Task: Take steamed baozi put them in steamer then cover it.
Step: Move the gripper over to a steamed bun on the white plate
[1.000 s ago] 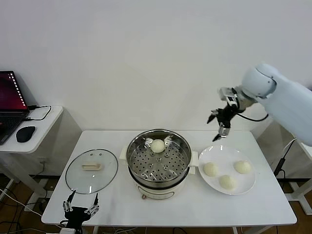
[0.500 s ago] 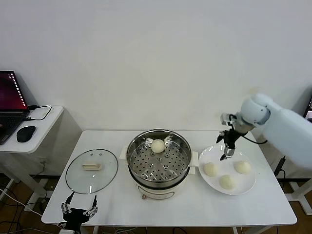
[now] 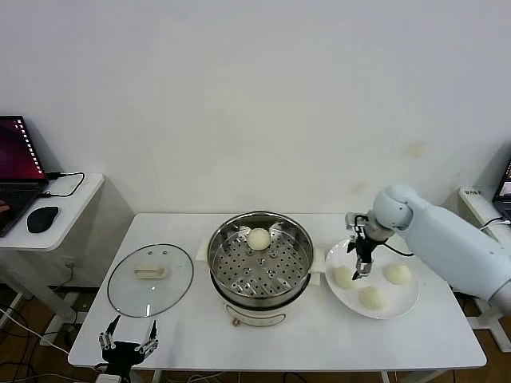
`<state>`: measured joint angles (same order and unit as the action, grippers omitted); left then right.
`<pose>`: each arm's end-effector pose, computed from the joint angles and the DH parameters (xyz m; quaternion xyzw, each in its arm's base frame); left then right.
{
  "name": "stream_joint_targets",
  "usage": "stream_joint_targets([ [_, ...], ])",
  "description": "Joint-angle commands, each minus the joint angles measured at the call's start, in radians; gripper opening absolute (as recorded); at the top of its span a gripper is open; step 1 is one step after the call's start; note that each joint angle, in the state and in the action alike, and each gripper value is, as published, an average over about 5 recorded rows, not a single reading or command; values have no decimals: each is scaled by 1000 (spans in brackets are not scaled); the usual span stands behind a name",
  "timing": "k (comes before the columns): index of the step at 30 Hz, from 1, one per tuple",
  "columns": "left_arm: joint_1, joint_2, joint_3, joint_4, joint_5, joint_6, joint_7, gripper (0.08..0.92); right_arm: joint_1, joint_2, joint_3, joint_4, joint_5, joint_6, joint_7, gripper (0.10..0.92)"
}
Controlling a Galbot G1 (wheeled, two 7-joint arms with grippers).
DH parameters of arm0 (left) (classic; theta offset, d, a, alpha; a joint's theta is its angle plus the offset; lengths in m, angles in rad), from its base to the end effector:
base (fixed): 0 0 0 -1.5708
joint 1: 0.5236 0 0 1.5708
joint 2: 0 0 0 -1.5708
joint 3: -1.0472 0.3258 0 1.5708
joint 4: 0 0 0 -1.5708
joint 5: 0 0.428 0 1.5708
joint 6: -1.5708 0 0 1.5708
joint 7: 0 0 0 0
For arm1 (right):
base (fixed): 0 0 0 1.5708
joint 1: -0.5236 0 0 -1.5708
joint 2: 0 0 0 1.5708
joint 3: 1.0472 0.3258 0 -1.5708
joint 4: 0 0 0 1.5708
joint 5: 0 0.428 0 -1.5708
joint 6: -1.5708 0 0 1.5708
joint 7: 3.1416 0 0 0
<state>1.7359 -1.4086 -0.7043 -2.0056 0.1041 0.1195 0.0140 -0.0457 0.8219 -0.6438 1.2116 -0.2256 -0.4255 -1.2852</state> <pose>0.2107 0.0923 -0.3449 0.0301 -0.9695 -0.1641 0.1793 0.5899 -0.0543 -0.1908 0.4855 -0.5511 0.4919 0.4676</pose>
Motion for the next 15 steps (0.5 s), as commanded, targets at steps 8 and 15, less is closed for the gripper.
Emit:
stream_joint_targets([
  [8, -14, -1, 6, 23, 3, 2, 1, 823, -57, 60, 18, -97, -58, 29, 59, 823],
  [15, -14, -5, 2, 28, -1, 1, 2, 823, -65, 78, 30, -128, -67, 36, 77, 822],
])
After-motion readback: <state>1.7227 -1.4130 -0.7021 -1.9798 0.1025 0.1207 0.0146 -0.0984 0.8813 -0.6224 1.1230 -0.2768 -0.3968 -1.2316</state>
